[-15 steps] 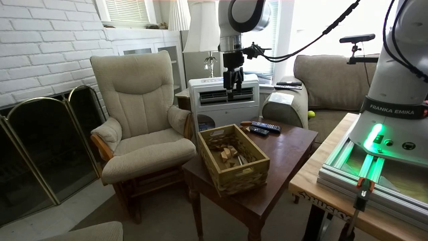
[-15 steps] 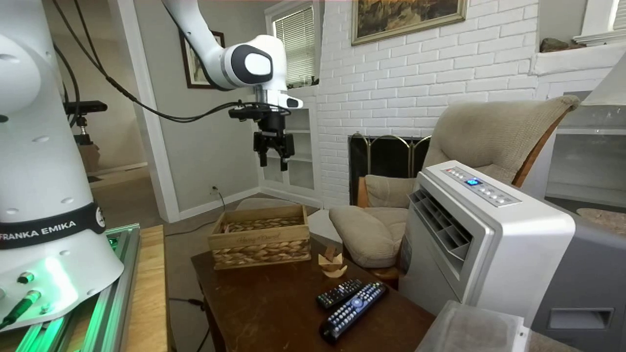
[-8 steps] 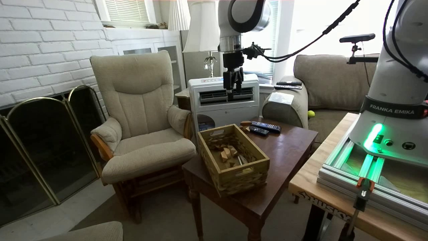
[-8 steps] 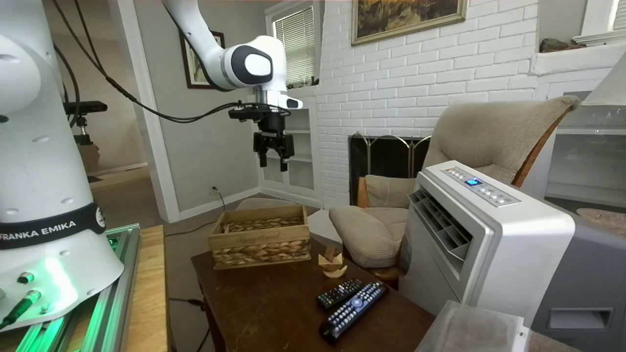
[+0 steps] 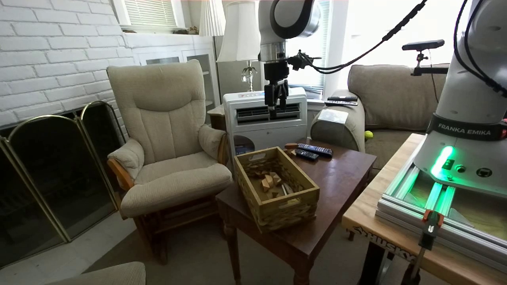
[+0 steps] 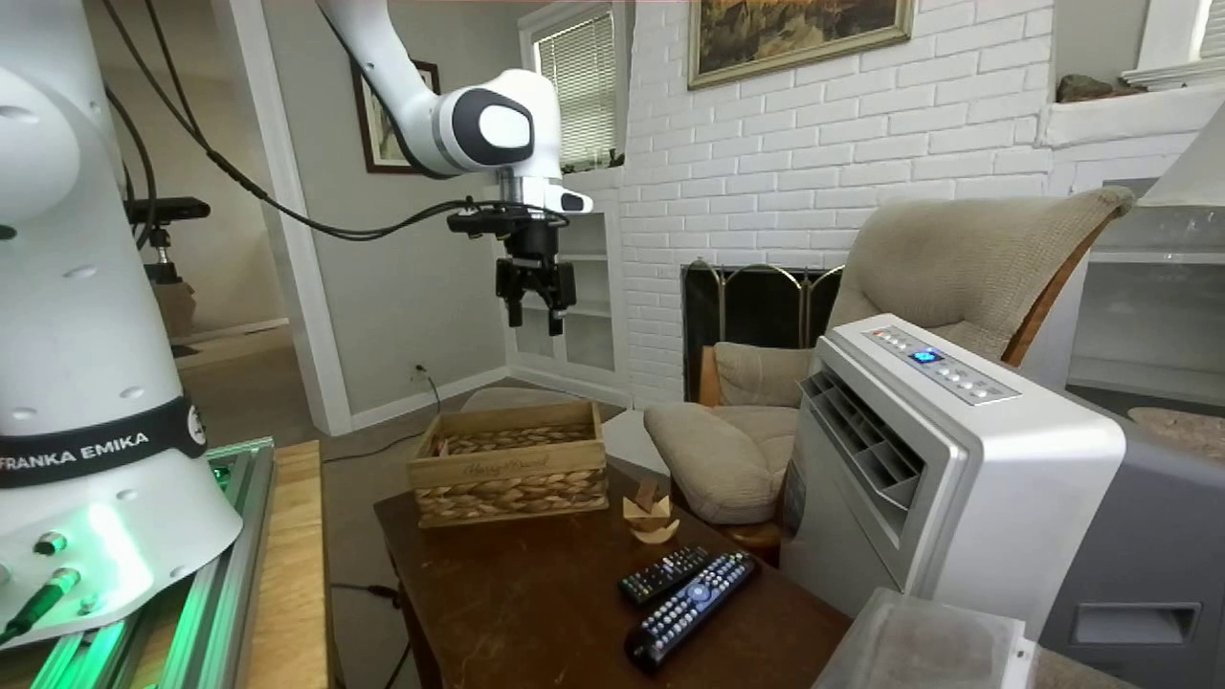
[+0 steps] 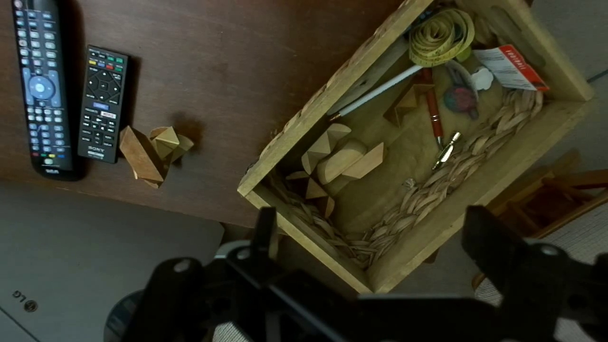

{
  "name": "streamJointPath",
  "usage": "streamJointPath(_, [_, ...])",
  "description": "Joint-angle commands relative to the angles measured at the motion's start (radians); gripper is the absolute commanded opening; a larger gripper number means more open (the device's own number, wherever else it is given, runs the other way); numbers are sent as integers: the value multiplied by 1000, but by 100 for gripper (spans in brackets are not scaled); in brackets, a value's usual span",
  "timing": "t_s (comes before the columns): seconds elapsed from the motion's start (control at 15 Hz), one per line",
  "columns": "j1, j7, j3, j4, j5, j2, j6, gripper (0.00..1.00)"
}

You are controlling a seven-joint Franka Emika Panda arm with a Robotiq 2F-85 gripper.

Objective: Remove on object from the basket and put it on top of the tower of objects

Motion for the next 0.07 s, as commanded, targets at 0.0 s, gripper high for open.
streamJointPath(0.0, [-1, 0, 1, 1, 0, 0, -2, 100])
